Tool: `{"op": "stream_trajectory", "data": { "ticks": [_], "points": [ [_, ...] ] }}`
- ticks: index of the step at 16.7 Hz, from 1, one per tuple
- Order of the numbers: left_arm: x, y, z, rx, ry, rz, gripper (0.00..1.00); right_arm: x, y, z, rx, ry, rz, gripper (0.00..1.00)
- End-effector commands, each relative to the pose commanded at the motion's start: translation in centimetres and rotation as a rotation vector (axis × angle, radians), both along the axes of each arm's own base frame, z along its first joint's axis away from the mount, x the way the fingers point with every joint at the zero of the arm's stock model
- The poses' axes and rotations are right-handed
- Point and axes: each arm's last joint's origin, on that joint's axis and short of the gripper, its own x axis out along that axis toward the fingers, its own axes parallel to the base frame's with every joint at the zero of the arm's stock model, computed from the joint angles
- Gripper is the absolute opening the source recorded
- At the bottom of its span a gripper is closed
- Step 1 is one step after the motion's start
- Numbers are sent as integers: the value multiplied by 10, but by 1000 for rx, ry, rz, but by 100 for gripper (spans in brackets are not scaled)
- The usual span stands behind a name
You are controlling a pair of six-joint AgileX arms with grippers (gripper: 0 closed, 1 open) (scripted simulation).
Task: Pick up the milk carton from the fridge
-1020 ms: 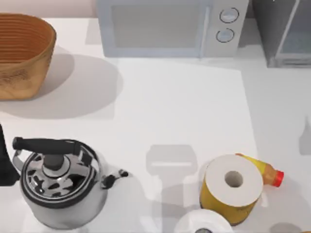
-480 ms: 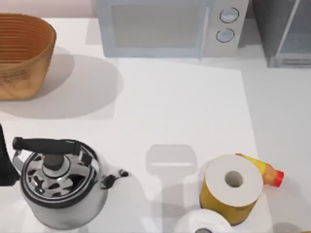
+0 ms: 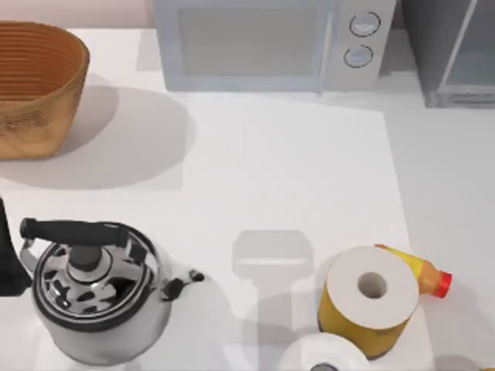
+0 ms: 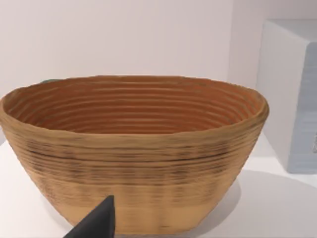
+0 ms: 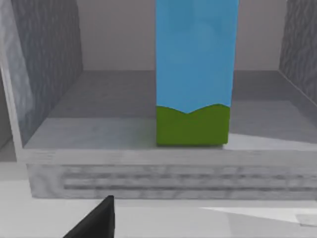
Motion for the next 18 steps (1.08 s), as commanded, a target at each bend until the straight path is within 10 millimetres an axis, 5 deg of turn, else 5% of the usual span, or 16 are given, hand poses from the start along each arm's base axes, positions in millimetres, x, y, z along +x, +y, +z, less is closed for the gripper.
{"op": "stream_trajectory", "data": {
  "ticks": [4, 13, 18],
  "points": [
    [0, 0, 0, 0, 0, 0, 100, 18, -4, -4, 6, 14, -4, 100],
    [0, 0, 0, 0, 0, 0, 100, 165, -10, 6, -12, -20, -17, 100],
    [0, 0, 0, 0, 0, 0, 100, 199, 5, 8, -6, -2, -13, 100]
  ]
}}
